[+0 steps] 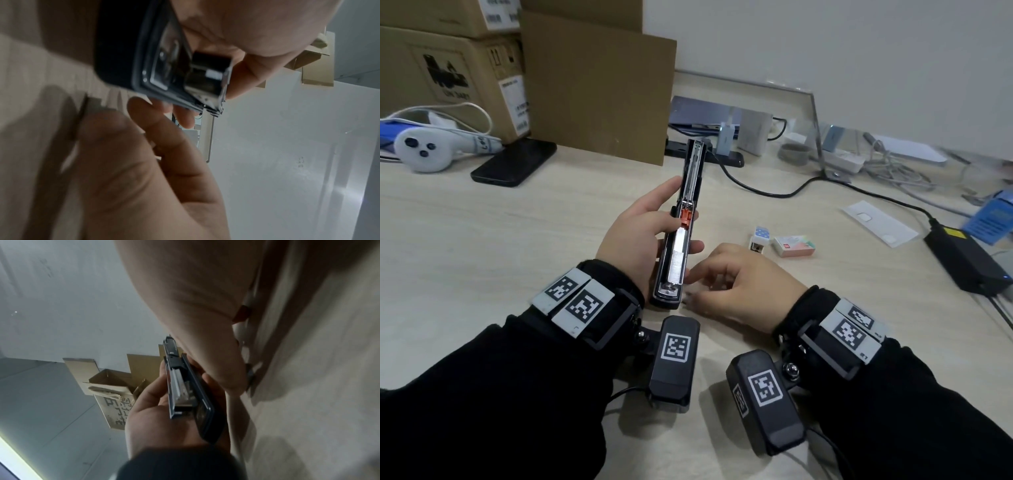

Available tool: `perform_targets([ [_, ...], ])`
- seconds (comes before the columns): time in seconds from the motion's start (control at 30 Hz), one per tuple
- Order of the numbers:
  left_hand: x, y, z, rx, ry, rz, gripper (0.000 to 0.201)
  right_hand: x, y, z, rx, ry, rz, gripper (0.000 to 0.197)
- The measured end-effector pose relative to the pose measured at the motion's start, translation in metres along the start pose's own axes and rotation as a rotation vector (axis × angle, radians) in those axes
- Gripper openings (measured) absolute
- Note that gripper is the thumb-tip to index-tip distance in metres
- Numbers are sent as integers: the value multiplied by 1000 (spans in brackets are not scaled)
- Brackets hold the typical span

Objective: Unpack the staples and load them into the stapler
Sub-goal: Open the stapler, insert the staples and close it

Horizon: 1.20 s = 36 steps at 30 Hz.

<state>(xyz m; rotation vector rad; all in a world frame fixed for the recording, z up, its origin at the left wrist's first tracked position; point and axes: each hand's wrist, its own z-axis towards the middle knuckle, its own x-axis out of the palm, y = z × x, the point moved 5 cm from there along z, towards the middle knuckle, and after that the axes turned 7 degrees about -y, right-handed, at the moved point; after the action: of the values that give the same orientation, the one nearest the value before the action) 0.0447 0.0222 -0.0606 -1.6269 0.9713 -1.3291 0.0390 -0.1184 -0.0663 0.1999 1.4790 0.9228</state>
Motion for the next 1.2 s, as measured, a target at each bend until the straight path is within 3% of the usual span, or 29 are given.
perform_targets([
  [0.17,-1,2,0,-6,1,0,59,2,9,-1,-53,56,-116,12],
  [0.3,0,3,0,-10,3,6,58,-8,2,-3,-40,-53,-150,12],
  [0.5,-2,7,2,-26,21,24,57,-34,-9,-4,-15,-419,65,8],
  [0.87,8,14,0,-14,202,105,56,-40,9,-12,-126,-571,519,17],
  [0.97,9,16,1,-18,216,103,57,-40,9,-12,-123,-567,494,9],
  [1.2,11,15,-2,-1,238,91,58,-39,11,-10,-181,-570,251,11],
])
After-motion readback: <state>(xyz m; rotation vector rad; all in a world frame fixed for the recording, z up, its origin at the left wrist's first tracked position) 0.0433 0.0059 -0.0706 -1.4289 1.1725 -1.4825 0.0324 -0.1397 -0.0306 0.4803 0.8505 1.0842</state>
